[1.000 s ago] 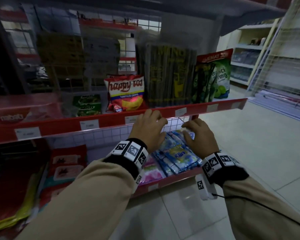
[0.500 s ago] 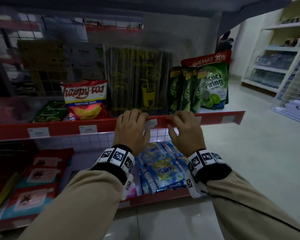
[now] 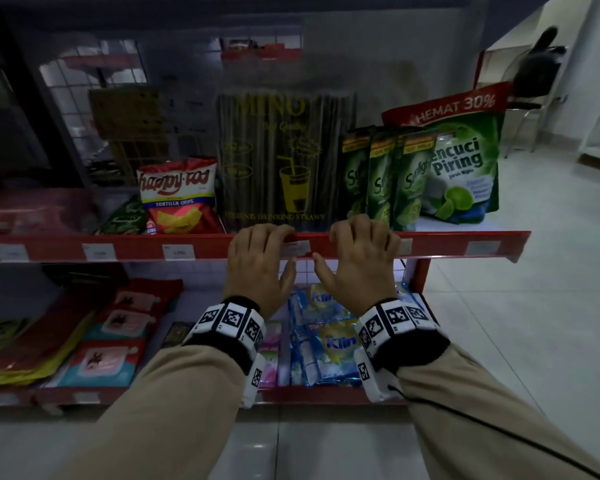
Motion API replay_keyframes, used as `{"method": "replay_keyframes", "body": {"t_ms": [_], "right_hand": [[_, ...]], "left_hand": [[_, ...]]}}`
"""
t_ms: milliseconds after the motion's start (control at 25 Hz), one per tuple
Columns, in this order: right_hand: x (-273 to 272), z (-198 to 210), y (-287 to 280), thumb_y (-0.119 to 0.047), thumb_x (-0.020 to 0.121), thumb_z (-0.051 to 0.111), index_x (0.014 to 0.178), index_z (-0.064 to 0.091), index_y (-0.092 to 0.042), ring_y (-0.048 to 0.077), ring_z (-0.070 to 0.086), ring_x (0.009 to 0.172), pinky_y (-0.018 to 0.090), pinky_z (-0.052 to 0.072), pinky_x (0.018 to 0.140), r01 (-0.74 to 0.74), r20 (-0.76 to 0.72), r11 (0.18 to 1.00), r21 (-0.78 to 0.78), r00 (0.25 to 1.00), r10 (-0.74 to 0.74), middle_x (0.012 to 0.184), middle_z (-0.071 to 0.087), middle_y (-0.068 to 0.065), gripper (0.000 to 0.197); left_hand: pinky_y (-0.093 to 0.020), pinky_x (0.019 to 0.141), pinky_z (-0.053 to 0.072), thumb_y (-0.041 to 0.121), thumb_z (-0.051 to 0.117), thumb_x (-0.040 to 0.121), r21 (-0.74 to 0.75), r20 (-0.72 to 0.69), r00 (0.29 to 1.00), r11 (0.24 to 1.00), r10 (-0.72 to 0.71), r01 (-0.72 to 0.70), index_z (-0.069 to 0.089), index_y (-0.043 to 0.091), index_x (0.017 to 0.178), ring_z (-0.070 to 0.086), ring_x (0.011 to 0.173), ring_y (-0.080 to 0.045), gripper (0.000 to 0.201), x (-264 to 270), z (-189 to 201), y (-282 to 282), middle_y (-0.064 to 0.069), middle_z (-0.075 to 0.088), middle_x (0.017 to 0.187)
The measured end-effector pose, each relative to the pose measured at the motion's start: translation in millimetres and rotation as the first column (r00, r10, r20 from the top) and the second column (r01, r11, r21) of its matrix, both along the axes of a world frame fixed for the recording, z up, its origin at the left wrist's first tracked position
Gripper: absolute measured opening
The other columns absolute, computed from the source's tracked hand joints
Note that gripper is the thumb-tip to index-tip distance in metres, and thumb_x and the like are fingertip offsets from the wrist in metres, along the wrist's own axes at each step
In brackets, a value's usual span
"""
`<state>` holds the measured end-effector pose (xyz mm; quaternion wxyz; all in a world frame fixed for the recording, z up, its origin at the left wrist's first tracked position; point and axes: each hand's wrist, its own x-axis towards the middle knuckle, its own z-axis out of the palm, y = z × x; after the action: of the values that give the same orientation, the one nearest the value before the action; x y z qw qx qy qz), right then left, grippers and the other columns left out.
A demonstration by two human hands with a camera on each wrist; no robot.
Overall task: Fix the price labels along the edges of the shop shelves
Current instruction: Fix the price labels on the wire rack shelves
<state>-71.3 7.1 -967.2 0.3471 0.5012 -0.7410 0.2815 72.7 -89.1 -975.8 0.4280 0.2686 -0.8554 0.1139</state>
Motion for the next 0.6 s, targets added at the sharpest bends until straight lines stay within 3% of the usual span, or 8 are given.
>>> {"method": "replay_keyframes", "body": {"t_ms": [200,400,600], "right_hand": [[-5.4,7.0,-1.7,-0.052,0.076,0.057,0.091,0.047,-0.020,0.025,0.041,0.093,0.039,0.024,0.081,-0.050,-0.008,0.998,0.037,0.999,0.051,0.094,0.046,0.001,0.036],[-0.7,10.5,-1.1,-0.049,0.076,0.058,0.097,0.053,-0.021,0.027,0.043,0.093,0.040,0.026,0.083,-0.070,0.001,0.995,0.066,0.998,0.070,0.096,0.049,0.002,0.035],[5.1,14.0,0.5,-0.037,0.081,0.061,0.095,0.056,-0.010,0.030,0.045,0.088,0.043,0.041,0.078,-0.219,0.018,0.974,0.061,0.976,0.218,0.095,0.052,0.010,0.031]], "left_hand": [[-0.043,0.094,0.042,0.023,0.064,0.080,-0.006,0.069,0.998,1.000,-0.007,0.008,0.059,0.011,0.121,0.047,0.114,-0.030,0.042,12.0,1.0,4.0,-0.011,0.054,0.120],[-0.043,0.087,0.044,0.018,0.066,0.077,-0.026,0.075,0.997,0.999,-0.018,0.020,0.060,0.009,0.115,0.045,0.108,-0.029,0.040,11.7,6.9,1.0,-0.014,0.055,0.114],[-0.041,0.077,0.044,0.017,0.064,0.077,-0.052,0.062,0.996,0.997,-0.058,0.061,0.059,0.007,0.107,0.046,0.095,-0.030,0.033,8.6,9.7,-1.6,-0.013,0.054,0.103]]}}
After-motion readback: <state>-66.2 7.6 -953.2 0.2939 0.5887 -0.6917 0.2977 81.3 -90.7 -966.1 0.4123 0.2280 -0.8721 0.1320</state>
